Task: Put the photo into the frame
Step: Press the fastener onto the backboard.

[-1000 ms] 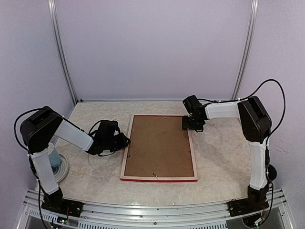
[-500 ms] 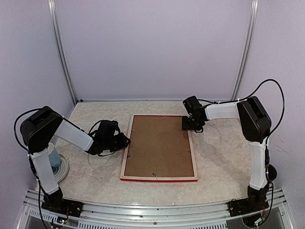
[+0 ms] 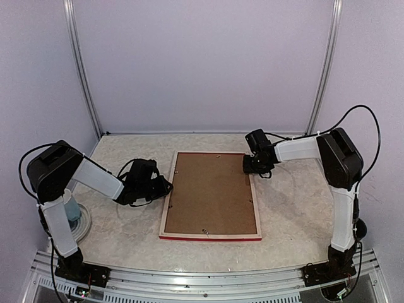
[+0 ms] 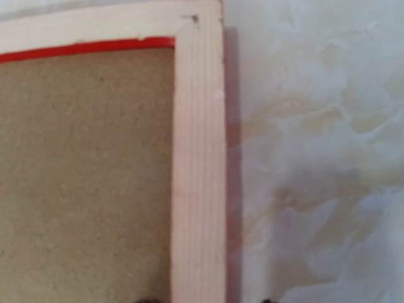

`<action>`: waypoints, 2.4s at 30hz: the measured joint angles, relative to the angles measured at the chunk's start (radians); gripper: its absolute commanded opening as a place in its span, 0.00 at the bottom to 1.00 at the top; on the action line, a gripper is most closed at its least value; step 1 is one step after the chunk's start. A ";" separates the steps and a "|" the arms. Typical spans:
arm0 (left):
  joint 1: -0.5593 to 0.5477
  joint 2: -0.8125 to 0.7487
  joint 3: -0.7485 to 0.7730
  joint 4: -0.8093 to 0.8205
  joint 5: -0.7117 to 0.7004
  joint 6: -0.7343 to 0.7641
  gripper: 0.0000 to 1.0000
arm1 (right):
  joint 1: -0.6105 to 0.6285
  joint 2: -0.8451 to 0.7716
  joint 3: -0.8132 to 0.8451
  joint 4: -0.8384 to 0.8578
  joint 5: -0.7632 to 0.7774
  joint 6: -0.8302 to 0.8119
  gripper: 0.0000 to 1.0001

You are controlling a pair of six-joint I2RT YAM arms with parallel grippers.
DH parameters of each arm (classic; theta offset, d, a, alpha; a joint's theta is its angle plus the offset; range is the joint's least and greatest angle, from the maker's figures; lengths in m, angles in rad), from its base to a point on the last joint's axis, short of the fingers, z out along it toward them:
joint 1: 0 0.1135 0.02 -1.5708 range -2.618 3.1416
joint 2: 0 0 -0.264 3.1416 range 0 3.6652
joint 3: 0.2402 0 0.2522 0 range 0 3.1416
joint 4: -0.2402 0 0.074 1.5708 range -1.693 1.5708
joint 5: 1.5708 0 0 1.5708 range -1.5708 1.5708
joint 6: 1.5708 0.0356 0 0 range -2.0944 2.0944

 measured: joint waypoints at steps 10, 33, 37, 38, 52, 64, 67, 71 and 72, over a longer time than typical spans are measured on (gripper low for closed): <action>0.000 0.000 0.000 0.000 0.000 0.000 0.11 | -0.004 0.000 0.002 0.001 -0.022 -0.022 0.38; 0.000 0.001 0.000 0.001 0.002 0.000 0.11 | -0.010 -0.001 0.058 -0.124 -0.109 -0.173 0.46; 0.000 0.001 0.000 0.001 0.002 0.000 0.11 | -0.010 0.000 0.072 -0.142 -0.125 -0.189 0.47; 0.000 0.001 0.000 0.001 0.002 0.000 0.11 | -0.010 0.004 0.079 -0.149 -0.127 -0.196 0.47; 0.000 0.002 0.000 0.002 0.003 0.000 0.11 | -0.056 0.100 0.261 -0.305 -0.195 -0.410 0.47; 0.000 0.005 0.002 0.003 0.004 0.000 0.11 | -0.056 0.114 0.288 -0.329 -0.209 -0.551 0.38; 0.000 0.009 0.006 0.005 0.004 0.000 0.11 | -0.059 0.114 0.288 -0.331 -0.204 -0.569 0.37; 0.000 0.011 0.007 0.008 0.005 0.000 0.11 | -0.061 0.114 0.288 -0.332 -0.204 -0.578 0.33; 0.000 0.011 0.007 0.008 0.005 0.000 0.11 | -0.061 0.114 0.288 -0.332 -0.205 -0.579 0.30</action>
